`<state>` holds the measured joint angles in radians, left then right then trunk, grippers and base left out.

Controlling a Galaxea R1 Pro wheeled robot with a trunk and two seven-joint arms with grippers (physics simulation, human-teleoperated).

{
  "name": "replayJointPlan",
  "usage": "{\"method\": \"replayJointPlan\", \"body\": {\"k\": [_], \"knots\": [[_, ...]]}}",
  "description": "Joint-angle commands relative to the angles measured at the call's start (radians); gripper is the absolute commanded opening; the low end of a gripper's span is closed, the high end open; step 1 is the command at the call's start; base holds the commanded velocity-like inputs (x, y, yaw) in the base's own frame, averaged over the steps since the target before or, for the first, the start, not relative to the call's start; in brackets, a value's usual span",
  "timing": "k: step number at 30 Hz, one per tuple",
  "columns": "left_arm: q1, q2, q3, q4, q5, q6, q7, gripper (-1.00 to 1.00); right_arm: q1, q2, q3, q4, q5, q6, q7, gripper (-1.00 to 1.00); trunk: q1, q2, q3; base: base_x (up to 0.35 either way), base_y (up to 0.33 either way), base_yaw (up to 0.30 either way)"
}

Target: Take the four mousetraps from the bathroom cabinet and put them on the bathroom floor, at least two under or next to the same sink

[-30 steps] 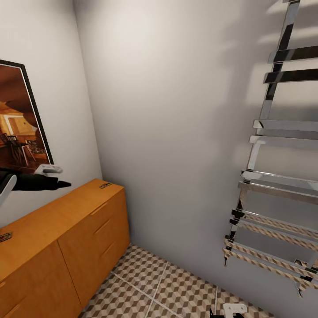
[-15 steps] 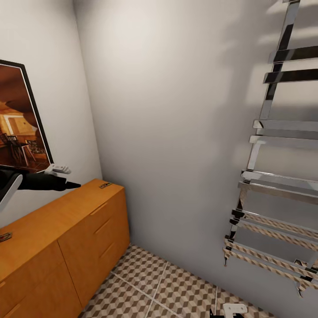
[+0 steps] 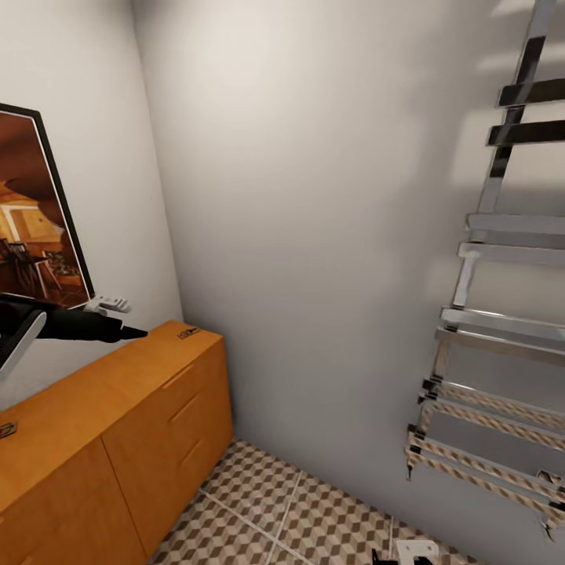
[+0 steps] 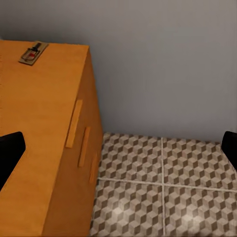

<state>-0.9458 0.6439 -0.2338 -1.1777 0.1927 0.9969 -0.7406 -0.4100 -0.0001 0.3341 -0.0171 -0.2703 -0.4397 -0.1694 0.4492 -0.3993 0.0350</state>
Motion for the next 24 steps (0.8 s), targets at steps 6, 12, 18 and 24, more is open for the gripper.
{"method": "replayJointPlan", "body": {"k": [6,12,18,24], "knots": [[-0.001,0.002,-0.020,0.001,0.007,0.005,0.003,1.00,0.000,0.000,0.008,0.000,-0.007,-0.002,-0.004,1.00,0.001,-0.001,0.000,0.230,0.198,0.000],[-0.001,0.001,-0.024,0.000,0.007,0.005,0.003,1.00,0.000,0.000,0.008,0.000,-0.008,-0.002,-0.004,1.00,0.001,-0.001,0.000,0.234,0.211,0.000],[-0.001,0.000,-0.032,0.000,0.007,0.005,0.003,1.00,0.000,0.000,0.008,0.000,-0.007,-0.002,-0.003,1.00,0.001,-0.001,0.000,0.235,0.214,-0.031],[-0.001,0.001,-0.040,0.000,0.007,0.005,0.003,1.00,0.000,0.000,0.008,0.000,-0.007,-0.002,-0.003,1.00,0.001,-0.001,0.003,0.200,0.212,-0.101]]}}
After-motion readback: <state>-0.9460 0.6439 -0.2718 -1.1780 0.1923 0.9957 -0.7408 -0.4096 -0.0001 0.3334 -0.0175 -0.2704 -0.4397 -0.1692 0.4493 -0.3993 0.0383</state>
